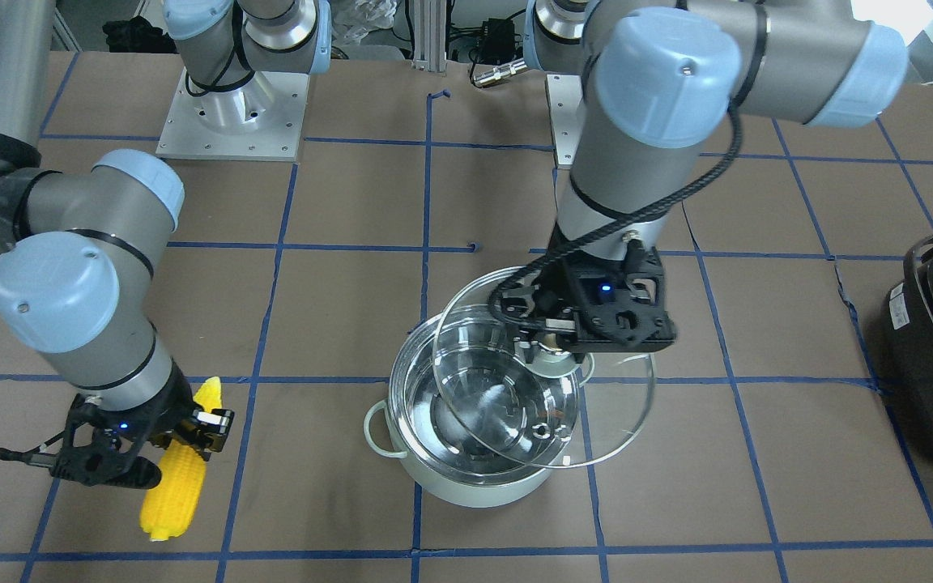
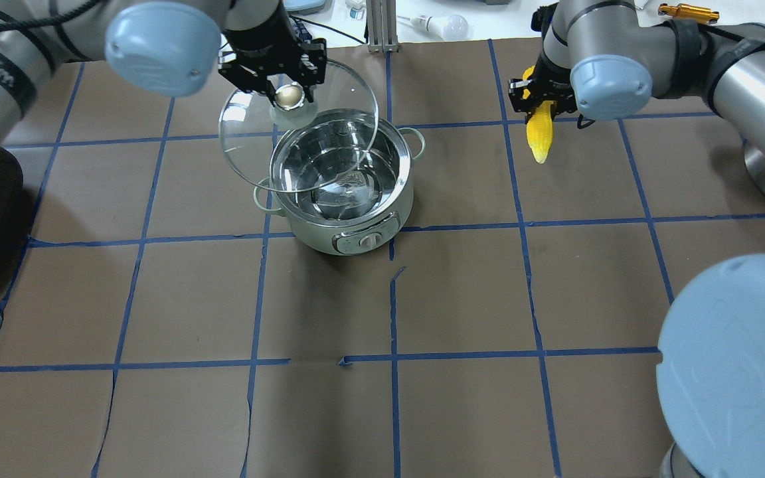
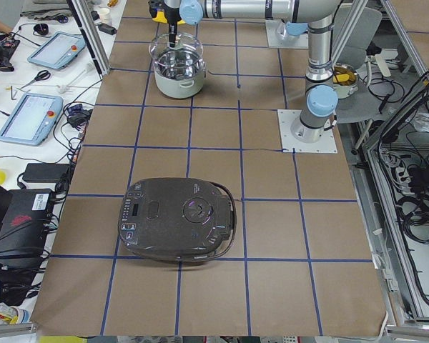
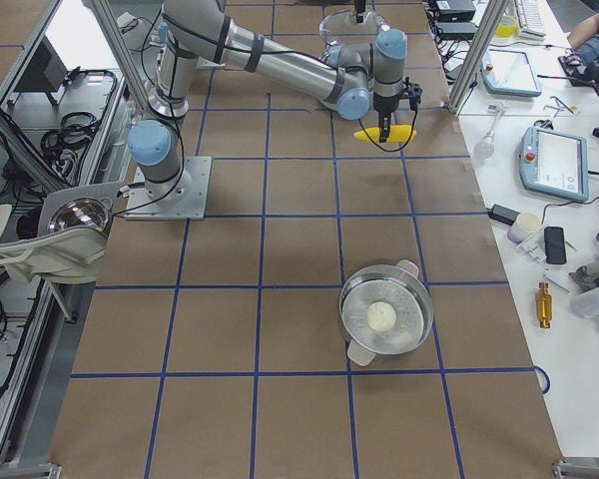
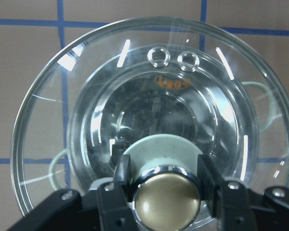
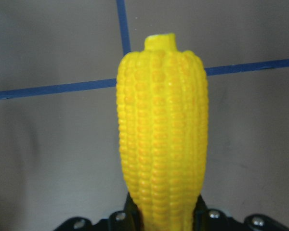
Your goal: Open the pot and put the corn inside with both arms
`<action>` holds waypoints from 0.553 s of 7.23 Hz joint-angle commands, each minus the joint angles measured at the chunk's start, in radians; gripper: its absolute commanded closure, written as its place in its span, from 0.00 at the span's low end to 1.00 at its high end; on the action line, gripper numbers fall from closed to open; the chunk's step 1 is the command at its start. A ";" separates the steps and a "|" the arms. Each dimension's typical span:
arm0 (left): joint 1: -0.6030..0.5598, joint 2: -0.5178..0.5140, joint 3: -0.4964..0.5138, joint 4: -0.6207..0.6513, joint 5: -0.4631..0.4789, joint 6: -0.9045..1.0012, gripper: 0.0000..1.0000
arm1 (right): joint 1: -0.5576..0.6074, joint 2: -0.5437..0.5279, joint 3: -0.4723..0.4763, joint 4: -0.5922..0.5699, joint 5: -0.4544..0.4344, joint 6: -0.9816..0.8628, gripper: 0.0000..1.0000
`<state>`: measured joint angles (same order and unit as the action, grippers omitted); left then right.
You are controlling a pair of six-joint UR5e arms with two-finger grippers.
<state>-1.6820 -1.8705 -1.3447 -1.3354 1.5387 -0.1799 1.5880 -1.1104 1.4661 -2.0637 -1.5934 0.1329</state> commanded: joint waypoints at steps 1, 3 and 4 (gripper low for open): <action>0.187 0.016 -0.019 -0.034 0.007 0.130 1.00 | 0.189 -0.014 -0.108 0.108 -0.011 0.251 1.00; 0.371 -0.019 -0.117 -0.007 -0.005 0.357 1.00 | 0.309 0.001 -0.188 0.169 -0.013 0.368 1.00; 0.410 -0.036 -0.189 0.083 -0.005 0.419 1.00 | 0.363 0.048 -0.245 0.171 -0.014 0.414 1.00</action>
<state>-1.3500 -1.8854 -1.4545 -1.3264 1.5372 0.1315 1.8748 -1.1038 1.2891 -1.9109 -1.6058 0.4740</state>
